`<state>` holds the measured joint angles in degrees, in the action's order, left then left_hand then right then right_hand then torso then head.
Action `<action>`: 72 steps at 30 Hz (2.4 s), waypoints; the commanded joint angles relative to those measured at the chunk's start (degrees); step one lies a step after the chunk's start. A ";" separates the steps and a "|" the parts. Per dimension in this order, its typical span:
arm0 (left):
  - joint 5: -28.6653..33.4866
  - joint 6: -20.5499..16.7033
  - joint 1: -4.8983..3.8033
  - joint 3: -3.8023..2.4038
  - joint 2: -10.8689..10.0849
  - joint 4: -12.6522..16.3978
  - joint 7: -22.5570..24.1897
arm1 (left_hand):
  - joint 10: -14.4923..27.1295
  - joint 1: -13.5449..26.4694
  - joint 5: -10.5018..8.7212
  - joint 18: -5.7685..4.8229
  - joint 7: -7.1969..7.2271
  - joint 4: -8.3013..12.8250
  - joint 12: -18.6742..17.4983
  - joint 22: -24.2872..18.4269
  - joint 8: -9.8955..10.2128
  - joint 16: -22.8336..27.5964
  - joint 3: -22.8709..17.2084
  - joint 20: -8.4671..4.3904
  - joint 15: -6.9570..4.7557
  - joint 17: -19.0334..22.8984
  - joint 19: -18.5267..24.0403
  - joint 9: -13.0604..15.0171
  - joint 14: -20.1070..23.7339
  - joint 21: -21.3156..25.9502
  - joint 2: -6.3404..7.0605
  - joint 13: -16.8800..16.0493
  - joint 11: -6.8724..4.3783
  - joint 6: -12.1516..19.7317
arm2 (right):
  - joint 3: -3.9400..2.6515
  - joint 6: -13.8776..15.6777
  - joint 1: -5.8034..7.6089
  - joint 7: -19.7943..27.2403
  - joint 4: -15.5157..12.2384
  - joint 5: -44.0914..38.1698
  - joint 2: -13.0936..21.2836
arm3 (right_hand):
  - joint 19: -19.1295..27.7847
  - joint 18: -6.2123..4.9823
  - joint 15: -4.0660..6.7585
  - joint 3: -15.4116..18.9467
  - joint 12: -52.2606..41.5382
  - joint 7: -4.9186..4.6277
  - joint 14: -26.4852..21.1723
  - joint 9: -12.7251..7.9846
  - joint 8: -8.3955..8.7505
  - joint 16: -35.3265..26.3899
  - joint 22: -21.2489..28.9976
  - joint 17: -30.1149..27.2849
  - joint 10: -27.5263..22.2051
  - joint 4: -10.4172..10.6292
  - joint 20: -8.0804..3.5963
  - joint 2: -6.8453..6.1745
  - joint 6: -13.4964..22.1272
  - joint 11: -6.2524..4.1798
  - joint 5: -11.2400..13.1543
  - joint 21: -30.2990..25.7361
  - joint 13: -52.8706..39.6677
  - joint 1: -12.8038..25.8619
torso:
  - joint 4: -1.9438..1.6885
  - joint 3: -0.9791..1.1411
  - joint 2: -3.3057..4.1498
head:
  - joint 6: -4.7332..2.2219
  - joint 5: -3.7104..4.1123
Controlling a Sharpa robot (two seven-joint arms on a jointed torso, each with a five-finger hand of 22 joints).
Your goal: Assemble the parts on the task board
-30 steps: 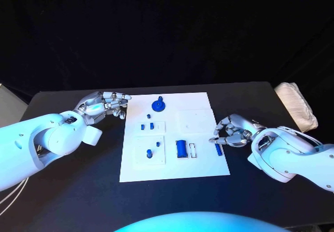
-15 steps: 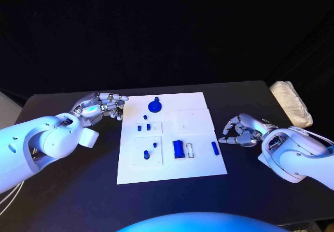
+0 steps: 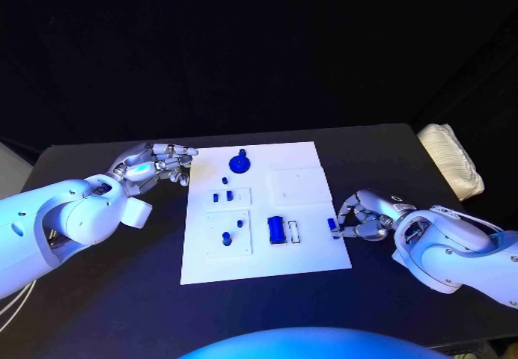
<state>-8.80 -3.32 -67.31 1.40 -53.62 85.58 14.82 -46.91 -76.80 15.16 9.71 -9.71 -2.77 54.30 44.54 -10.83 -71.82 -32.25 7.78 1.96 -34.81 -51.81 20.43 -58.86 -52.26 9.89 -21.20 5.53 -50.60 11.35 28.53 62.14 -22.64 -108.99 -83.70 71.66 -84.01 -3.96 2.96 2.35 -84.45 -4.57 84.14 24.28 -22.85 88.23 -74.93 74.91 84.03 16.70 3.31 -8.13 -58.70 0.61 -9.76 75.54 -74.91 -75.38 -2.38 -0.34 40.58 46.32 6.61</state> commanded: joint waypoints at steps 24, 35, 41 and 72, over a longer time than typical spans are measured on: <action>-0.02 1.30 0.06 -0.01 -0.16 0.08 0.08 | 0.36 0.33 0.01 0.81 -0.20 -0.33 0.05 -0.11 0.13 0.20 0.21 0.19 0.17 -0.02 -0.32 -0.09 0.32 0.31 -0.10 0.09 0.13 0.28 | 0.03 -2.96 -2.74 -3.65 3.01 -7.71 -4.90 | -0.67 1.05 1.36 -18.46 -0.45 1.06 4.83 -0.98 0.50 -0.04 -8.51 9.85 3.44 -3.04 -1.36 0.43 -2.00 -1.47 -2.17 0.34 -12.14 -11.08 | -0.06 -0.18 -0.10 | 0.48 -0.10; -0.06 1.30 0.05 -0.01 -0.22 0.21 -0.13 | 0.36 0.28 0.02 0.81 -0.19 -0.33 0.07 -0.13 0.14 0.21 0.19 0.19 0.17 -0.01 -0.33 -0.09 0.33 0.34 -0.15 0.10 0.12 0.28 | -0.06 1.50 -2.60 -3.26 0.66 -3.99 -4.68 | -1.00 1.15 1.45 -31.79 -0.70 1.19 4.90 0.74 -1.18 0.04 -9.18 10.16 3.77 -5.73 -1.42 -4.11 -1.28 -1.50 -7.60 0.58 -12.38 -1.51 | -0.10 -0.21 -0.10 | 0.49 -0.18; -0.06 1.27 0.05 -0.01 -0.21 0.20 -0.21 | 0.36 0.28 0.02 0.81 -0.19 -0.33 0.07 -0.13 0.14 0.21 0.19 0.19 0.17 -0.01 -0.33 -0.09 0.33 0.34 -0.15 0.10 0.12 0.28 | -0.16 3.76 -0.93 -1.95 -1.27 -0.04 -4.47 | -1.12 1.20 1.44 -32.76 -0.76 1.19 4.94 1.02 -1.41 0.10 -9.34 10.33 3.83 -5.70 -1.41 -4.19 -1.08 -1.49 -8.07 0.78 -12.43 0.35 | -0.17 -0.19 -0.11 | 0.46 -0.26; -0.29 1.45 0.04 -0.01 -0.29 0.77 -0.55 | 0.37 0.15 0.05 0.82 -0.20 -0.34 0.13 -0.19 0.14 0.16 0.16 0.19 0.16 -0.13 -0.40 -0.10 0.27 0.43 -0.26 0.14 0.11 0.28 | -0.23 5.06 -1.55 -3.32 -0.21 9.71 -10.85 | -1.39 1.25 1.38 -27.90 -2.28 1.21 4.99 1.52 -1.97 0.18 -9.76 10.56 4.64 -0.16 -1.38 -3.31 -2.19 -1.44 -0.97 0.78 -13.34 13.33 | -0.04 -0.12 -0.05 | 0.75 -0.44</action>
<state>-8.85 -2.91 -67.25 1.42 -53.93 86.15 14.16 -46.91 -76.80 15.16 9.71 -9.72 -2.93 54.30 44.43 -10.83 -71.82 -32.09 7.79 1.96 -34.88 -51.81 20.39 -58.86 -52.04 9.90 -21.16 5.53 -50.60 11.13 32.28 60.68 -25.81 -109.24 -74.56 60.90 -83.91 -3.06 4.11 -25.98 -86.54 -3.46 84.03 25.88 -25.00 88.23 -74.93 74.93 83.94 16.47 2.36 -11.49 -60.47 -0.71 -11.45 76.20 -74.91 -62.42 -2.48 -0.45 40.53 47.01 6.21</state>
